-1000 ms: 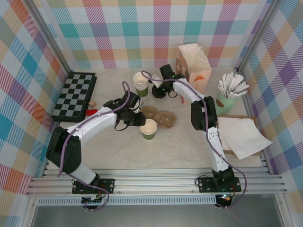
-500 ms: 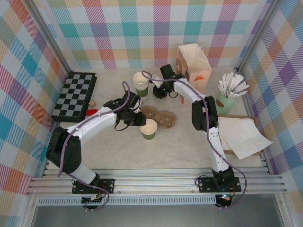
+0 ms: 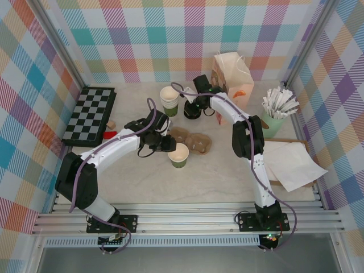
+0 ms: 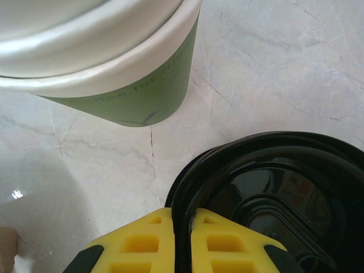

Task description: Pack the takeout coffee

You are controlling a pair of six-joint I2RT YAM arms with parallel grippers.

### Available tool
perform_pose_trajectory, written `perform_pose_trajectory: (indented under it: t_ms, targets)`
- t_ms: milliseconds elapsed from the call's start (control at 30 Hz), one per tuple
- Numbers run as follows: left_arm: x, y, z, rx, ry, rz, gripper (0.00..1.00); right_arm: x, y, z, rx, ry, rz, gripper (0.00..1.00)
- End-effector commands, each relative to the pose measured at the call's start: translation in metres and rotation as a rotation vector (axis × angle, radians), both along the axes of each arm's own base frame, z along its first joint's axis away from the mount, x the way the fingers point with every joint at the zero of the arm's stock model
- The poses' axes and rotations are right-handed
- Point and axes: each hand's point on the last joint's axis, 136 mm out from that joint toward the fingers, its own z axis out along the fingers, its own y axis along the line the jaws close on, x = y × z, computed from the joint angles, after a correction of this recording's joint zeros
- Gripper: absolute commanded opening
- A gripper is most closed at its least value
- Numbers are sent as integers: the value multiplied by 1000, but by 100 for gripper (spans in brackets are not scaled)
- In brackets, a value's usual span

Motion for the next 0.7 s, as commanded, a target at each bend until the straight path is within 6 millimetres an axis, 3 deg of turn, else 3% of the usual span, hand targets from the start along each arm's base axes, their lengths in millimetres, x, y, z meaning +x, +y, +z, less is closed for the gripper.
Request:
perform_pose_trajectory:
  t_ms: [0,167,500,667]
  targets:
    - [-3,-6,16,-32,-39,-28,32,-9,3,19,34,12,-4,9]
    - [-3,-6,17,-34,-42,-28,36,-10,2,22,40,18,-9,15]
    - [-5,-2,18,-27,-51,-24,47,-13,3,30,75,46,-31,11]
    - [-6,-2,20,-32,-57,-23,55,-12,0,33,70,45,-44,17]
